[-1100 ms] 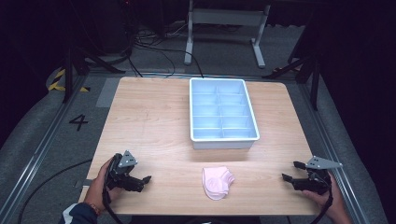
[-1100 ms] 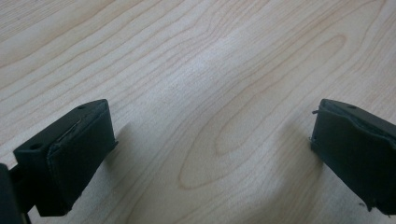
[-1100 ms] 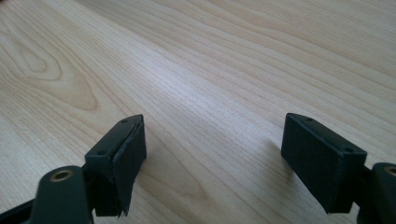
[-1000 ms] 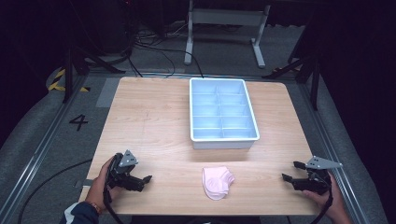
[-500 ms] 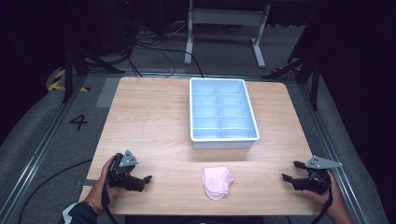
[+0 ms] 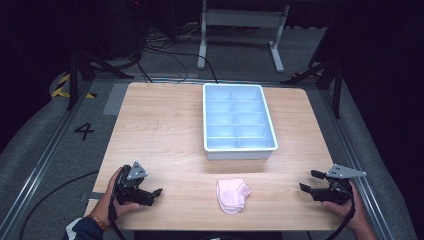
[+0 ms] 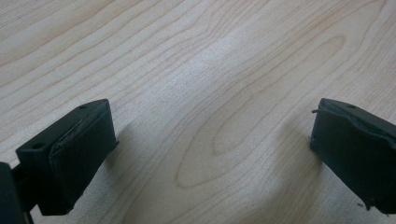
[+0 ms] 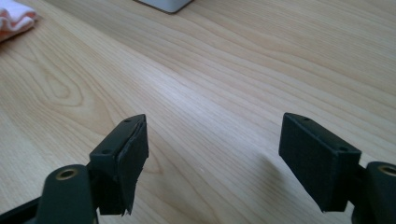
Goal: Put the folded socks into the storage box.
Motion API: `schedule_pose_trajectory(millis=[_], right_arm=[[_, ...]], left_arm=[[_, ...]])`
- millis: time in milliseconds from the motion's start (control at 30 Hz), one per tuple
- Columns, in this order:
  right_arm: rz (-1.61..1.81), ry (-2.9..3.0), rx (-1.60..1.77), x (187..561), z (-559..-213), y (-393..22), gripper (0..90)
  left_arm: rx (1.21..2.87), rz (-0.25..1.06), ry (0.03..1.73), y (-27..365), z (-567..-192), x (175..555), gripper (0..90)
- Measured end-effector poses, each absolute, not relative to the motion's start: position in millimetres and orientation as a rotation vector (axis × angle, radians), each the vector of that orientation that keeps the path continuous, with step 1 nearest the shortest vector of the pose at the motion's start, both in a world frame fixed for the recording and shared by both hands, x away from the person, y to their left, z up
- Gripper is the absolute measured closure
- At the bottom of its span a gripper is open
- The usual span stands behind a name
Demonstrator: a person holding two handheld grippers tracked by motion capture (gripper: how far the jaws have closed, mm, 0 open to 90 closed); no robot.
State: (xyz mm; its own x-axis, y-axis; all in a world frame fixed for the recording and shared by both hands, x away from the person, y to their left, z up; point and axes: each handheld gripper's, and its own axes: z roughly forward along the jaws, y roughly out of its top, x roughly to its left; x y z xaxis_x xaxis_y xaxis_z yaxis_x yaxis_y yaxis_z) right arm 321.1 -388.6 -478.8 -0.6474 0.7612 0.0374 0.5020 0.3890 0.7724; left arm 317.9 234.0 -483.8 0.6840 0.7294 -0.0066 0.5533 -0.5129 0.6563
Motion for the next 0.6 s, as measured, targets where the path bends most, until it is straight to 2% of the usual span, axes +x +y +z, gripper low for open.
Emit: schedule_pose_trajectory(millis=[600], right_arm=[[1.185,2.466,0.824,329,-438,-317,27.0]], left_arm=[[2.255,0.354,0.980,234,-484,318,0.4]])
